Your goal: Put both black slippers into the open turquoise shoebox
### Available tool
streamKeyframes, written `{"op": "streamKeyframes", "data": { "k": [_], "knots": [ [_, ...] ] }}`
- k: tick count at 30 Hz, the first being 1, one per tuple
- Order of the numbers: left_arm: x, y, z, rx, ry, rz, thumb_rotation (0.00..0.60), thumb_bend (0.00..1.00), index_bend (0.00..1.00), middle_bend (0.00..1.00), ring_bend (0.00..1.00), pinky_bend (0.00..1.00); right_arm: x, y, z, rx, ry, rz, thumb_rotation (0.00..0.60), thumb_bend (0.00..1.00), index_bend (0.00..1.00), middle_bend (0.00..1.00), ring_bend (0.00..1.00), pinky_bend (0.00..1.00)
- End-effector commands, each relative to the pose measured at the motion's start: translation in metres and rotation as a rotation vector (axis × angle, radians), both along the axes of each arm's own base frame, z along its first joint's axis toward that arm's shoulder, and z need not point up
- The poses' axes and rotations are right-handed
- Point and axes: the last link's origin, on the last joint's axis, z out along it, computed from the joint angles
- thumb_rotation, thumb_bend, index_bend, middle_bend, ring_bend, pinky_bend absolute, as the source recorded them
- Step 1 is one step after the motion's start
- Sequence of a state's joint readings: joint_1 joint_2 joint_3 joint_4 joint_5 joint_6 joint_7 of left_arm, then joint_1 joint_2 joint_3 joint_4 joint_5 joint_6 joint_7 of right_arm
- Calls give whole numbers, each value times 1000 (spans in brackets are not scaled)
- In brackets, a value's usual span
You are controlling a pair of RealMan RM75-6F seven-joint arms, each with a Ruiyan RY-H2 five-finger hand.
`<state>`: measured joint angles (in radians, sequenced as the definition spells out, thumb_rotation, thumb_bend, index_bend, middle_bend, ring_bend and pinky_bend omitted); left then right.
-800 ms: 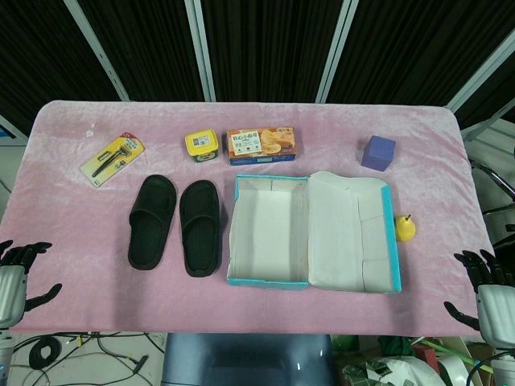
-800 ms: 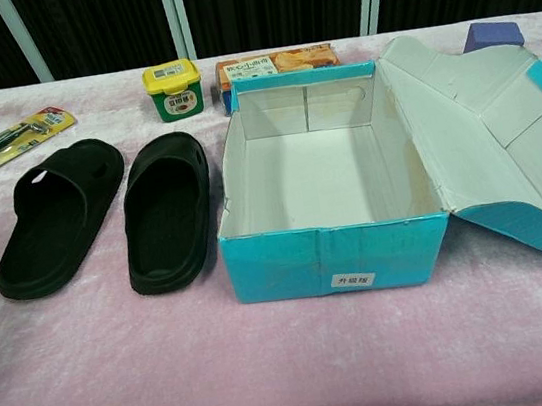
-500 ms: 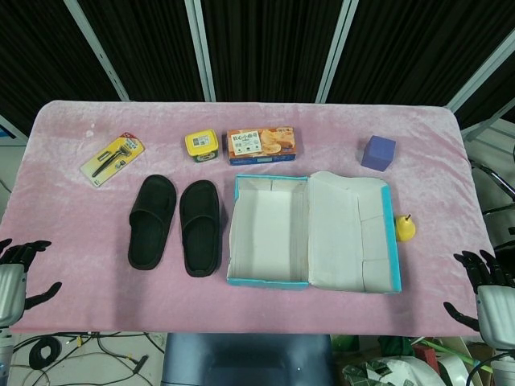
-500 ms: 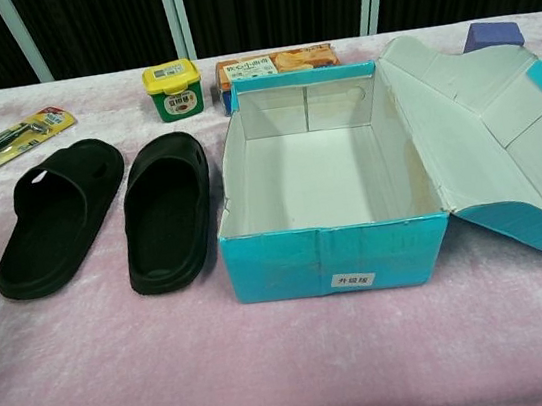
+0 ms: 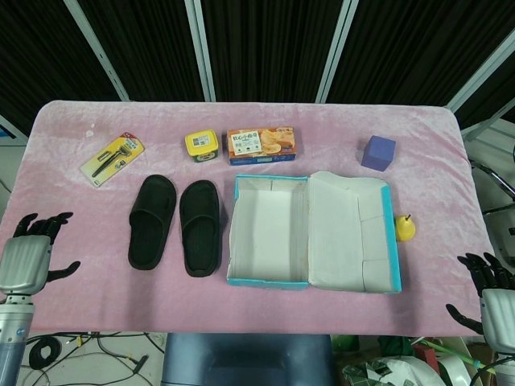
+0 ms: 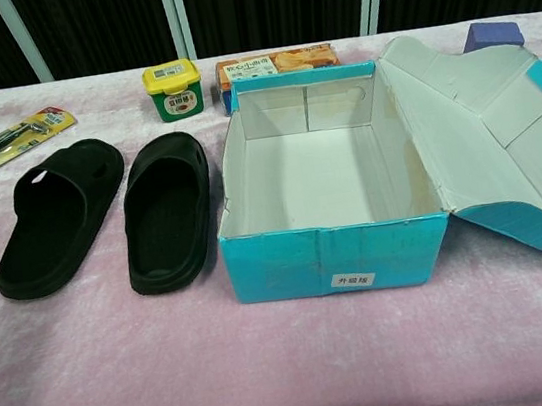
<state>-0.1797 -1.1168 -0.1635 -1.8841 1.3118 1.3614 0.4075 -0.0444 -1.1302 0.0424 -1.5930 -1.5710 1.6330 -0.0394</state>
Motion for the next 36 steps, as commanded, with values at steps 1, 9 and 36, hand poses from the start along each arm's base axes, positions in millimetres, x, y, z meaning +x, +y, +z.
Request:
{"op": "streamKeyframes", "data": {
  "k": [1,9,36],
  "knots": [
    [14,41,-12,-95,23,6,600,0,43,167,121,41,1,0,0,0,1,4,600,11,218,171,96,210],
    [27,115,-46,-265,110,54,600,0,0,105,74,16,0,0,1,-1,-2,-8,600,12,218,171,95,210],
    [72,206,-152,-446,223,199,600,0,89,187,133,101,-6,-3,1,0,1,-74,600,12,218,171,90,209]
  ]
}}
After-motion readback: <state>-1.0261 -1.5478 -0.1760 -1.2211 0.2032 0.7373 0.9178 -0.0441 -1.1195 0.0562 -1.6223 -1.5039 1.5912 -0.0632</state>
